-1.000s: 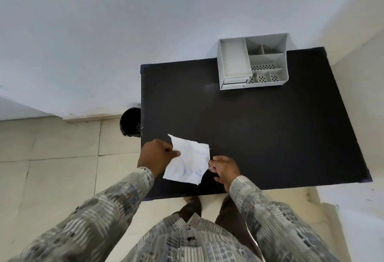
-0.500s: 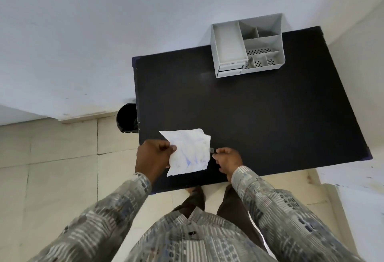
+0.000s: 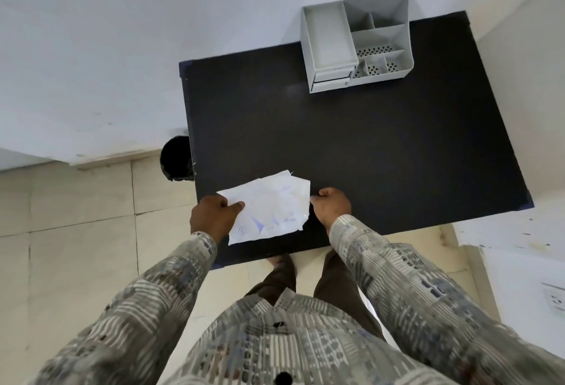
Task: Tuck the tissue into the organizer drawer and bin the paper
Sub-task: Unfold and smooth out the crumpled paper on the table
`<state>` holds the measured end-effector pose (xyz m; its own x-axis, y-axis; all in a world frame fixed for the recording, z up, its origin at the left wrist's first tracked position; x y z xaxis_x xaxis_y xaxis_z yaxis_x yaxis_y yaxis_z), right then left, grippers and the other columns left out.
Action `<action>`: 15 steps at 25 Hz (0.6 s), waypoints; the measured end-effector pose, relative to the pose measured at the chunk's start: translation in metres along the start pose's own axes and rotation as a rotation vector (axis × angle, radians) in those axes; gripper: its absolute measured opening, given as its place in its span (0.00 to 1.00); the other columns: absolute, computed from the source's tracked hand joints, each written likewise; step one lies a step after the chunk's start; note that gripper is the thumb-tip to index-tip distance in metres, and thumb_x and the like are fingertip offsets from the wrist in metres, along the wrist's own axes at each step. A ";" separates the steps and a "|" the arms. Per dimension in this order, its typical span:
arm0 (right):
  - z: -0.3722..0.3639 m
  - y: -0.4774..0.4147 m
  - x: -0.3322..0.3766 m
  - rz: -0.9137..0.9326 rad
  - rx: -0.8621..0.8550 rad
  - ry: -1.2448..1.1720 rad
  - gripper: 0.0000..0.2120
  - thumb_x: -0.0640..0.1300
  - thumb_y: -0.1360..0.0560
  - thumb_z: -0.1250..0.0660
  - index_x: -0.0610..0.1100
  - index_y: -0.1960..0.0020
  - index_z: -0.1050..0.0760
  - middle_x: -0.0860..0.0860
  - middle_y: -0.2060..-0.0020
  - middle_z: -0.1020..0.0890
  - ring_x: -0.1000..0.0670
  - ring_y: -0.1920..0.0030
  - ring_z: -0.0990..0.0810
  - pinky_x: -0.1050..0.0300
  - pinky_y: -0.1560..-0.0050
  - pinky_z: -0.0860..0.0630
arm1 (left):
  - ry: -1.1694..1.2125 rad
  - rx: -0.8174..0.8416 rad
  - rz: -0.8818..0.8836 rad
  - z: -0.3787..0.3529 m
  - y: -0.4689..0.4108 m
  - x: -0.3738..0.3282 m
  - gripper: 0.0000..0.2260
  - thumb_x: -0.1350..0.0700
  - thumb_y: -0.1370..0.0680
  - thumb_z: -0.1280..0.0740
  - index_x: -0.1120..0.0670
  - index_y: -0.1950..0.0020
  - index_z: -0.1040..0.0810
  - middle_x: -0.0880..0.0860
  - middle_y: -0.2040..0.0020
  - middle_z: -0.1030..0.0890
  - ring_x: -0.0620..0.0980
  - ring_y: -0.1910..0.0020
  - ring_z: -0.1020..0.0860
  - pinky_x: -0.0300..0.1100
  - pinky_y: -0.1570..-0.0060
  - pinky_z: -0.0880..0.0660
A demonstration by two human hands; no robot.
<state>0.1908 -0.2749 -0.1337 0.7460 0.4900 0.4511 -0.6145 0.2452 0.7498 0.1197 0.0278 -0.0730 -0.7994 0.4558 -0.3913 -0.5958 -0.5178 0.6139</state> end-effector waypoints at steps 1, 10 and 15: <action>0.000 -0.003 0.003 0.001 -0.007 0.011 0.17 0.43 0.23 0.30 0.41 0.36 0.17 0.44 0.37 0.15 0.42 0.35 0.17 0.53 0.32 0.23 | 0.079 0.066 0.071 -0.007 -0.004 0.011 0.17 0.42 0.27 0.22 0.56 0.50 0.13 0.56 0.51 0.12 0.61 0.52 0.14 0.53 0.47 0.16; -0.022 -0.008 0.012 -0.111 0.286 -0.151 0.11 0.47 0.21 0.28 0.44 0.41 0.17 0.45 0.47 0.12 0.44 0.49 0.12 0.44 0.46 0.16 | 0.217 0.062 0.203 -0.017 -0.011 0.036 0.19 0.59 0.29 0.21 0.58 0.39 0.15 0.62 0.43 0.13 0.66 0.45 0.16 0.61 0.45 0.15; -0.019 -0.005 0.021 0.142 0.216 0.156 0.09 0.45 0.20 0.32 0.43 0.47 0.15 0.46 0.49 0.12 0.44 0.51 0.13 0.48 0.45 0.15 | 0.201 0.068 0.135 -0.021 -0.012 0.029 0.09 0.61 0.28 0.23 0.58 0.49 0.14 0.63 0.48 0.14 0.67 0.47 0.16 0.62 0.44 0.16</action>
<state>0.2042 -0.2500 -0.1373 0.5978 0.6331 0.4918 -0.6288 -0.0102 0.7775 0.1022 0.0323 -0.1060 -0.8746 0.2296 -0.4270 -0.4816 -0.5115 0.7116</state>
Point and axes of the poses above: each hand's wrist, its own y-axis away from the middle knuckle, its own z-axis out of the back of the hand, x = y × z, the point moved 8 cm from there along -y, towards the middle knuckle
